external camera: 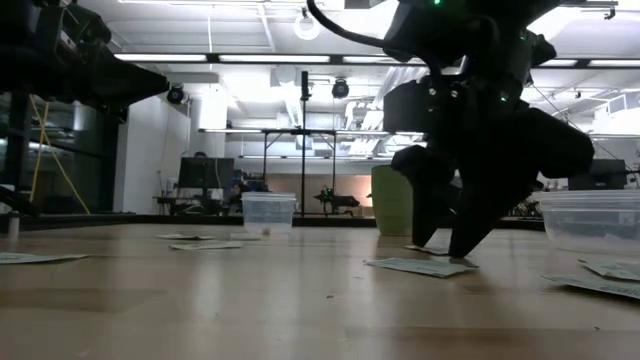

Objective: Pick and place items into bin
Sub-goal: Put the white sweetener packet into the right transparent bin

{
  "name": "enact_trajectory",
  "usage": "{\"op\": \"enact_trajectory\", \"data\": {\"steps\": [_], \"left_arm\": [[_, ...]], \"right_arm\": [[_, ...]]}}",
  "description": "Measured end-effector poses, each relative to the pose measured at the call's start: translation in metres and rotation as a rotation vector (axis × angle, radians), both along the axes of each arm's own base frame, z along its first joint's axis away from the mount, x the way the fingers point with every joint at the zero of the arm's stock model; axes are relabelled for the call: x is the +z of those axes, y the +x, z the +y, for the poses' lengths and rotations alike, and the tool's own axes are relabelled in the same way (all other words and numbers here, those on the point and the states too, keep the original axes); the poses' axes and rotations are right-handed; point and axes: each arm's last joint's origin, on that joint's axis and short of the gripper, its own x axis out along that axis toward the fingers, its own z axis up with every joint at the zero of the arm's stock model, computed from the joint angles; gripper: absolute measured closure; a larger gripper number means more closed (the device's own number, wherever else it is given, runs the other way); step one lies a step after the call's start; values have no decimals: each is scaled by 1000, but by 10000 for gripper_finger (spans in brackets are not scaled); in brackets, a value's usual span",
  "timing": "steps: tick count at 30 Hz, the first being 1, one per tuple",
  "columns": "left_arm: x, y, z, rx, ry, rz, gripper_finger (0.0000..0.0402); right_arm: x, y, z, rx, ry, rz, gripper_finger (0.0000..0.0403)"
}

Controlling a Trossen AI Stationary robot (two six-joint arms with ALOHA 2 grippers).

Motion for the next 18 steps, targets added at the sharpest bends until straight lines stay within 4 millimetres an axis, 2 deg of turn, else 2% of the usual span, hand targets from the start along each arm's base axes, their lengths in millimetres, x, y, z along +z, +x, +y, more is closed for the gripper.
{"op": "enact_trajectory", "data": {"steps": [6, 18], "left_arm": [[0, 0, 0, 0, 0, 0, 309], [0, 0, 0, 0, 0, 0, 309]], "right_arm": [[-1, 1, -7, -6, 38, 18, 141], [-3, -1, -7, -13, 51, 42, 257]]}}
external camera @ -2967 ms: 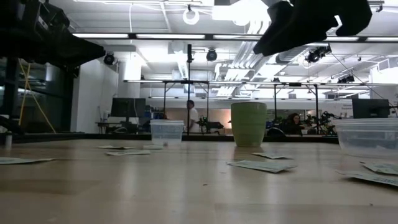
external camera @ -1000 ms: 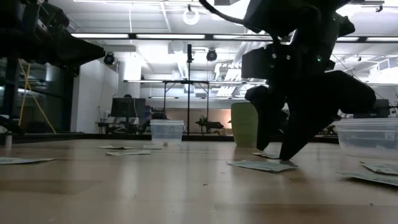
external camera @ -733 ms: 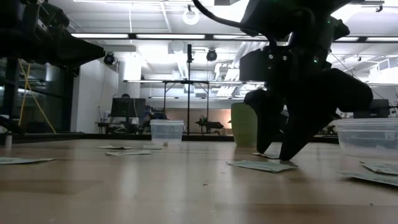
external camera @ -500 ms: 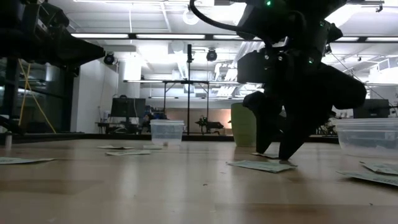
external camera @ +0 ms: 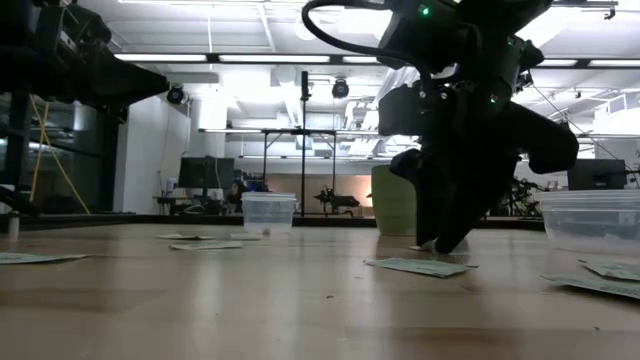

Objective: Pick and place items into bin
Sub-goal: Put the white sweetener packet into the right transparent bin

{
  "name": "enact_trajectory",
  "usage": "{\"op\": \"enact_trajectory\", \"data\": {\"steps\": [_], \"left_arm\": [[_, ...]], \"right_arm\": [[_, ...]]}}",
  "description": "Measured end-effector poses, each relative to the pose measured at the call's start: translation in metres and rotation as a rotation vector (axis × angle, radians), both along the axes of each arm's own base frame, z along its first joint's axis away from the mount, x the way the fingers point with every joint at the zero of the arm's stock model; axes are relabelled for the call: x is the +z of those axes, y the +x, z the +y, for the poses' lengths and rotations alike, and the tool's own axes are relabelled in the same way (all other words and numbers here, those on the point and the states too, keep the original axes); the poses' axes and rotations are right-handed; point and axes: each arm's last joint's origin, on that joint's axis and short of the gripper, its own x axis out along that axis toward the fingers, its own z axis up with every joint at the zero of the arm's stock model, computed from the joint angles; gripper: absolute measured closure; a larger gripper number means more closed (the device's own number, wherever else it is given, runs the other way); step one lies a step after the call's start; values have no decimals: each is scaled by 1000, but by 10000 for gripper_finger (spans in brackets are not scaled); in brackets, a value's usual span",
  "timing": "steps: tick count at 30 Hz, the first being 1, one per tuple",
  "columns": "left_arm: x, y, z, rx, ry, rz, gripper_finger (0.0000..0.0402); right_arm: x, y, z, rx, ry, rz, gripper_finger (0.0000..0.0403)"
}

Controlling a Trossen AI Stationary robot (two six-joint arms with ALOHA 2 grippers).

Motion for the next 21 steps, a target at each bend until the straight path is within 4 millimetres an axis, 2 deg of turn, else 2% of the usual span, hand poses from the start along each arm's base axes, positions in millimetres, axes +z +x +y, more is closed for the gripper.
{"op": "enact_trajectory", "data": {"steps": [8, 21], "left_arm": [[0, 0, 0, 0, 0, 0, 309], [0, 0, 0, 0, 0, -1, 309]], "right_arm": [[-9, 1, 1, 8, 19, 32, 306], [8, -1, 2, 15, 46, -14, 384]]}}
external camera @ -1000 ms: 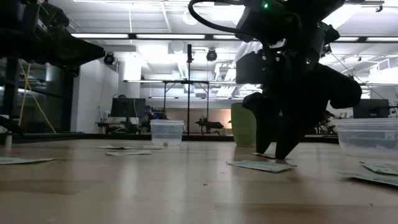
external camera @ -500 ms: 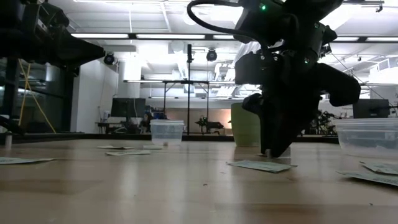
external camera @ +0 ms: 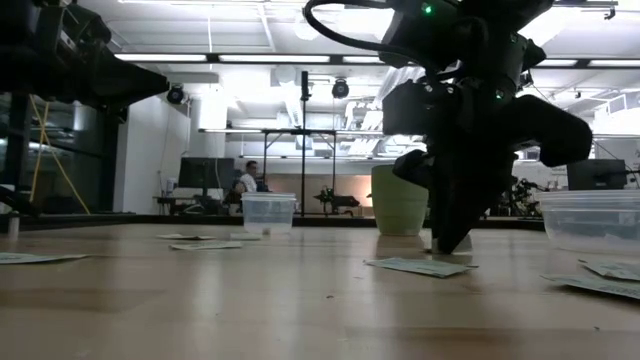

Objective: Pick and place items into bin
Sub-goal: Put the white sweetener packet into the right transparent bin

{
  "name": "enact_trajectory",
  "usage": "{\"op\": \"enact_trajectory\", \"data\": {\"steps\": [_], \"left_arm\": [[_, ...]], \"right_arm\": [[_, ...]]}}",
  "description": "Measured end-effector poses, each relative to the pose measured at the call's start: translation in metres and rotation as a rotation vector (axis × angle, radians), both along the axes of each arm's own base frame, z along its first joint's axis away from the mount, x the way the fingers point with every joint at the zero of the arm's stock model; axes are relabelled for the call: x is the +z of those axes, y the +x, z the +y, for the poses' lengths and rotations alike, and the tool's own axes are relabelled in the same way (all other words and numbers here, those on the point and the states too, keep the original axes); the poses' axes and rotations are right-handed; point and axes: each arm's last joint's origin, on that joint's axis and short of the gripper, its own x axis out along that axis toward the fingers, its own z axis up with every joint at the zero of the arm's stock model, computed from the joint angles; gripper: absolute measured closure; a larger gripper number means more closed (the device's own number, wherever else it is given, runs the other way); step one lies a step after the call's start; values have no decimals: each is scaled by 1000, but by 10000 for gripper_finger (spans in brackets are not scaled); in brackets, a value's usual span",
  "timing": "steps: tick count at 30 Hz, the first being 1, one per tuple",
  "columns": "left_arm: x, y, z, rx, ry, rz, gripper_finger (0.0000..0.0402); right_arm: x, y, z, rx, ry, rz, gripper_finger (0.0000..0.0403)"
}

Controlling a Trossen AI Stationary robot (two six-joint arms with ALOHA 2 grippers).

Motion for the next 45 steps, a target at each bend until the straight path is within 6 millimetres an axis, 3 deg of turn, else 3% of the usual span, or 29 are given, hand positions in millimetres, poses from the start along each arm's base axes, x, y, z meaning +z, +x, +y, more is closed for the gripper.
{"op": "enact_trajectory", "data": {"steps": [4, 10, 18, 27, 31, 45], "left_arm": [[0, 0, 0, 0, 0, 0, 309], [0, 0, 0, 0, 0, 0, 309], [0, 0, 0, 0, 0, -1, 309], [0, 0, 0, 0, 0, -1, 309], [0, 0, 0, 0, 0, 0, 309], [0, 0, 0, 0, 0, -1, 309]], "right_arm": [[4, -1, 0, -2, -1, -6, 397], [8, 0, 0, -5, -13, 7, 384], [38, 5, -1, -45, -84, 111, 391], [61, -7, -3, -241, -95, 345, 396], [69, -9, 5, -229, -94, 324, 397], [107, -52, 21, -430, -268, 315, 396]]}}
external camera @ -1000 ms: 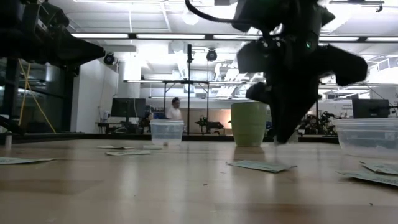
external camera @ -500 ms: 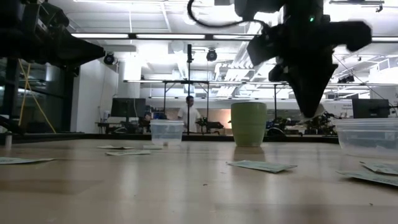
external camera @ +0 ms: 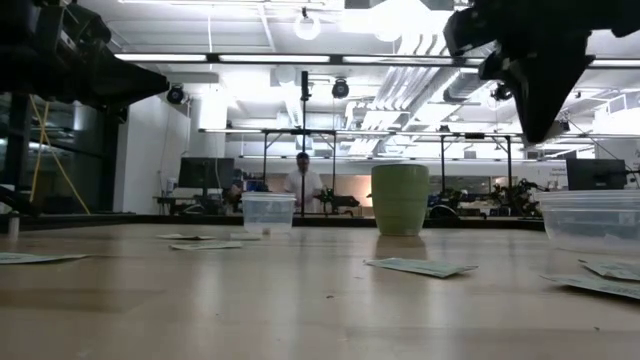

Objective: Pick and place items into bin
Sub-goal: Put the white sweetener packet into the right transparent bin

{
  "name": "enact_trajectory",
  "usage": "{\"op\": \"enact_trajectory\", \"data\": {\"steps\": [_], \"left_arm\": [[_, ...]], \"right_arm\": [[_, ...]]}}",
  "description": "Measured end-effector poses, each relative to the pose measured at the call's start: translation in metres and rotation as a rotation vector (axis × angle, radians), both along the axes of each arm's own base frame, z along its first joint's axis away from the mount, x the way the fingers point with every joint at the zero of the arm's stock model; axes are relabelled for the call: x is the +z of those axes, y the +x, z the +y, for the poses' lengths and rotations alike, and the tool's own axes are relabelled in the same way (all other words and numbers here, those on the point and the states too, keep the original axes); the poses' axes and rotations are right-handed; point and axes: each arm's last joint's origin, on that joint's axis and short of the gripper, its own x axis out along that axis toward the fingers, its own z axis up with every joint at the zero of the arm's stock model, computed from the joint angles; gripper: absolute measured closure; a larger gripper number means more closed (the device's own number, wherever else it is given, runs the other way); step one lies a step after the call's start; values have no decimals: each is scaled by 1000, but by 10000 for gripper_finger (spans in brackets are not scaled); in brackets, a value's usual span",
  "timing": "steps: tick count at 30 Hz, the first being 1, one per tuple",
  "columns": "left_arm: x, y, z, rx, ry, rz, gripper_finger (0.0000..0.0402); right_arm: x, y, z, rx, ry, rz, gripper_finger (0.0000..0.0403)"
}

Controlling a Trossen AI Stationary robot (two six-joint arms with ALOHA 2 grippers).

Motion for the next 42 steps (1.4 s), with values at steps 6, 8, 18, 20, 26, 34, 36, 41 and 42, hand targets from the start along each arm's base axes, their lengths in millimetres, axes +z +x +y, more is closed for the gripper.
{"op": "enact_trajectory", "data": {"steps": [6, 8, 18, 20, 26, 34, 36, 41, 42], "left_arm": [[0, 0, 0, 0, 0, 0, 309], [0, 0, 0, 0, 0, 0, 309], [0, 0, 0, 0, 0, 0, 309], [0, 0, 0, 0, 0, -1, 309], [1, 0, 0, 0, 0, -5, 309], [1, 0, 0, 0, 0, -9, 309], [1, 0, 0, 0, 0, -9, 309], [1, 0, 0, 0, 0, -9, 309], [1, 0, 0, 0, 0, -9, 309]], "right_arm": [[-2, -20, 7, -25, -25, -13, 398], [-5, -30, 7, -38, -37, -27, 396], [-25, -69, -5, -84, 52, -224, 398], [-31, -77, -9, -99, 54, -220, 400], [-46, -93, -15, -149, 81, -208, 392], [-47, -92, -15, -139, 91, -222, 388], [-47, -92, -15, -139, 87, -224, 384], [-47, -91, -15, -140, 66, -244, 364], [-47, -91, -15, -140, 64, -245, 358]]}}
